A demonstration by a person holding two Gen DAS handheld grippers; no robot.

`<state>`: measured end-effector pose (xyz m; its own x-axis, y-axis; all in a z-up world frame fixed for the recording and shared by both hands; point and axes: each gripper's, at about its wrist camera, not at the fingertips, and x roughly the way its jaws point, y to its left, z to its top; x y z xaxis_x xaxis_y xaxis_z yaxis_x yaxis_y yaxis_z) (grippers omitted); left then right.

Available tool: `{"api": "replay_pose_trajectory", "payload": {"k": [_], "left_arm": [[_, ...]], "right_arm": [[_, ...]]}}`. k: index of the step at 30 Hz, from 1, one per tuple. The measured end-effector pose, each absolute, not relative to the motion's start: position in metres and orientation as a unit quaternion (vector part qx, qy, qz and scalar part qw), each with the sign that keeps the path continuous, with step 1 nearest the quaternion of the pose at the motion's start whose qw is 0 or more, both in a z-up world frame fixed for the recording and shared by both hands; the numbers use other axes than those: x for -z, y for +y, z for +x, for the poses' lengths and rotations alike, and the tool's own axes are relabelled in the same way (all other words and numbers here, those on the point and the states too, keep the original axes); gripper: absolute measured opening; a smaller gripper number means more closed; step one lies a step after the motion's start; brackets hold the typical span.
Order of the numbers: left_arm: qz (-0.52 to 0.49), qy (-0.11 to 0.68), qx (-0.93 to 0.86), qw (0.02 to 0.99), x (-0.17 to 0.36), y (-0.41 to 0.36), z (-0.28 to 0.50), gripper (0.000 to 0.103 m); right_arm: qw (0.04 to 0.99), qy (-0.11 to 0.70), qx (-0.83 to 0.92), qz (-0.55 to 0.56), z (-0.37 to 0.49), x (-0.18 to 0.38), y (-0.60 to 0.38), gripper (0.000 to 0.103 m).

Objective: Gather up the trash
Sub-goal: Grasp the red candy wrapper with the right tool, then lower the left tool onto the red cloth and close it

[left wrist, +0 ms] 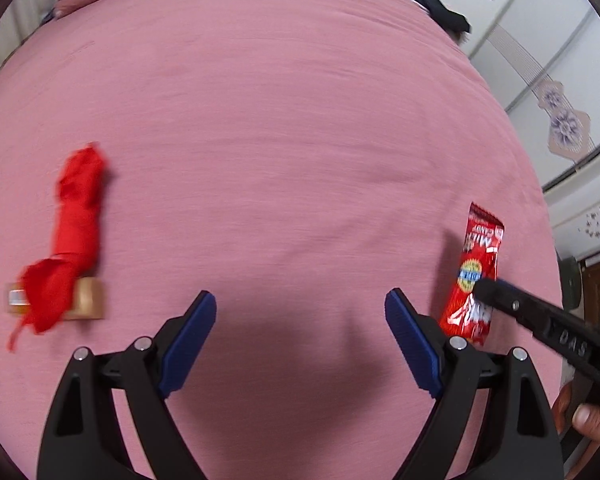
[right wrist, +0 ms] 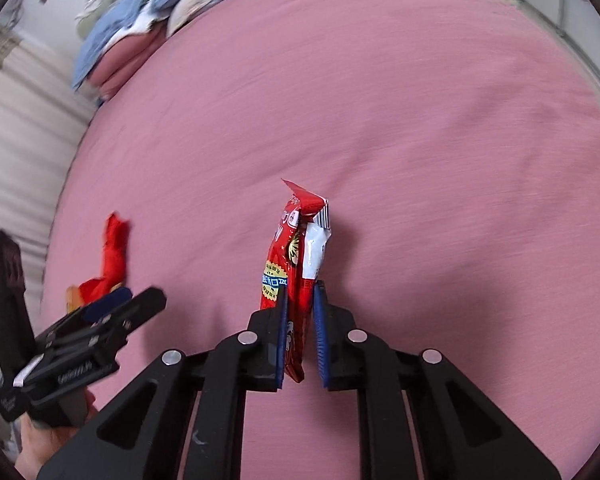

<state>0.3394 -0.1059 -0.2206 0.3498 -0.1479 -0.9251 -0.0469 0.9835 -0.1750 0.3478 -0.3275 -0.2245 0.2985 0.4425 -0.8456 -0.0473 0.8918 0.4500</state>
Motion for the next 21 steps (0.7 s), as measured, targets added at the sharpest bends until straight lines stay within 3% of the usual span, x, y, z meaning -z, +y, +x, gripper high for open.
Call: {"api": "replay_pose_trajectory", "payload": {"k": [9,18,20,21], "left_arm": [[-0.096,0.557,-0.034,0.824,0.207,-0.006,0.345,0.086],[-0.12,0.582,-0.068,0.801,0.236,0.054,0.379,0.085],[-0.132,0.592,-0.066,0.792,0.246,0.059,0.386,0.078],[-0.135,0.598,-0.066,0.788,0.25,0.06,0.389,0.067]], "right_arm": [[0.768,0.58,-0.215,0.166,0.342,0.226,-0.235,0.012],[0.765,0.577,-0.244,0.148,0.359,0.225,-0.181,0.012],[0.764,0.578,-0.246,0.146,0.36,0.226,-0.177,0.012],[0.763,0.579,-0.247,0.144,0.362,0.226,-0.174,0.012]]}}
